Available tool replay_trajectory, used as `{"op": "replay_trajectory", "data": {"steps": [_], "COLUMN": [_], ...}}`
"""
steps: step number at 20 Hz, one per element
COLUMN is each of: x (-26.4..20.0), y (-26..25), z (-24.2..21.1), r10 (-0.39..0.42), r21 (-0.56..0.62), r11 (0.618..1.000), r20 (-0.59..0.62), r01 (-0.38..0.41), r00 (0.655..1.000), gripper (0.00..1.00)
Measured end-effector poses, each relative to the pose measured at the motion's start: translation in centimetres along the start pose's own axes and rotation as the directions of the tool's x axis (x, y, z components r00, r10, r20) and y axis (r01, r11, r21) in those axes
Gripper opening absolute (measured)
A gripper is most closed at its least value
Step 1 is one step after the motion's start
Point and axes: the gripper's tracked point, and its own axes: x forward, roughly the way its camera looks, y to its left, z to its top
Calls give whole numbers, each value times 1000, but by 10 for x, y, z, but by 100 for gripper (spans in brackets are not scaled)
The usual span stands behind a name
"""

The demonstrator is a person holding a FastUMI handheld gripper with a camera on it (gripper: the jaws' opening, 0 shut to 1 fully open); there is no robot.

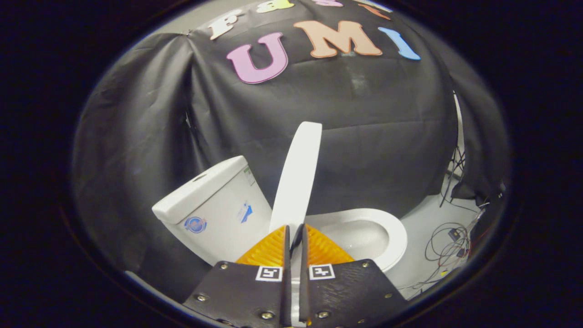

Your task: Open the toilet lid.

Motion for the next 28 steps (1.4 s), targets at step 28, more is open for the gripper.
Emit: {"op": "replay_trajectory", "data": {"steps": [28], "x": [14], "y": [124], "z": [3], "r10": [106], "r21": [-125], "r11": [987], "r20": [68], "r01": [-97], "r00": [992], "gripper": [7]}}
